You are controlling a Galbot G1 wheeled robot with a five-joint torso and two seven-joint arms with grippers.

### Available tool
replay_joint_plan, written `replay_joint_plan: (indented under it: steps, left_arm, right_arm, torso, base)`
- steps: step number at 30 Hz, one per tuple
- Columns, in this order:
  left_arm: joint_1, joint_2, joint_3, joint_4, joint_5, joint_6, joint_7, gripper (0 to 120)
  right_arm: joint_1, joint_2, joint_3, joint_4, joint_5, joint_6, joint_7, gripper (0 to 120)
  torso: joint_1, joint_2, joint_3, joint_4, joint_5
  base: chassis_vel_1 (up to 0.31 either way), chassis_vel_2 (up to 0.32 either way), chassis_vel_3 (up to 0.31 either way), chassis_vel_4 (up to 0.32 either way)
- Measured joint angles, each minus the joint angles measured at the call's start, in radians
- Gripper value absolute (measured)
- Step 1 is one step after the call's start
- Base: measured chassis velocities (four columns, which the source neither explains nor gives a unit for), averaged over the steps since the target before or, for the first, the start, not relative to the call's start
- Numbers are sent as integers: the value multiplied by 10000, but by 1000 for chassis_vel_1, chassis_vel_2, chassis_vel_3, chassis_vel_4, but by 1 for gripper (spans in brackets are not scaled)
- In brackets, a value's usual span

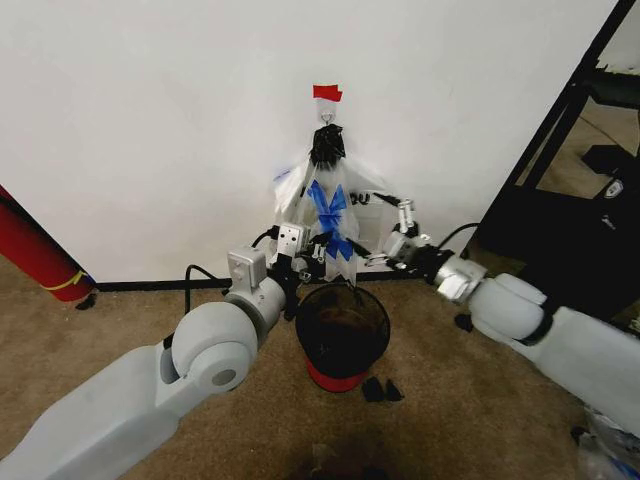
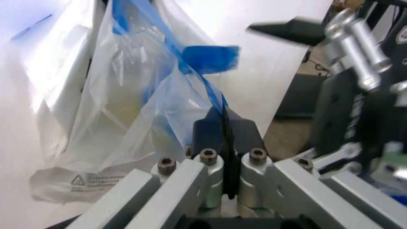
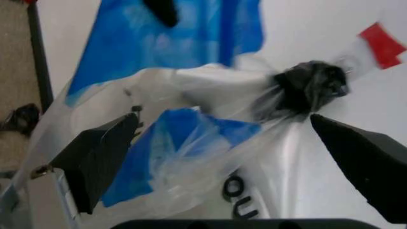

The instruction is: Pick up the garbage bag from the wall and place it over the trash bin.

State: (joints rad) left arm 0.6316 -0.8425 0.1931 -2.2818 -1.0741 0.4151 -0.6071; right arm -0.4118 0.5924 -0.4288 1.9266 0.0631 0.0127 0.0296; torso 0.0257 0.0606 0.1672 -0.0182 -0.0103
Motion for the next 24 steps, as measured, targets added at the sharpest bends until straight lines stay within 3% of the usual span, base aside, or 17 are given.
replay_joint_plan:
  steps: [9,12,24]
  left_arm:
    - [153,-44,38,-41,163,2,82,0]
    - [197,-44,48,-80,203,2,103,0]
    - [169,-78,126,-74,174,2,124,0]
  right_arm:
    - [974,369,-983,-280,-41,-867,-90,100]
    - [1404,564,-1398,-614,-132,-1030,-153,94]
    - [2790,630,-2780,-661,-1286,-2446,-878,52]
  torso:
    - [-1,0,0,1,0]
    - [-1,0,0,0,1]
    - [-1,1,-1,2,1]
  base:
    - [0,0,0,0]
    - [0,0,0,0]
    - [0,0,0,0]
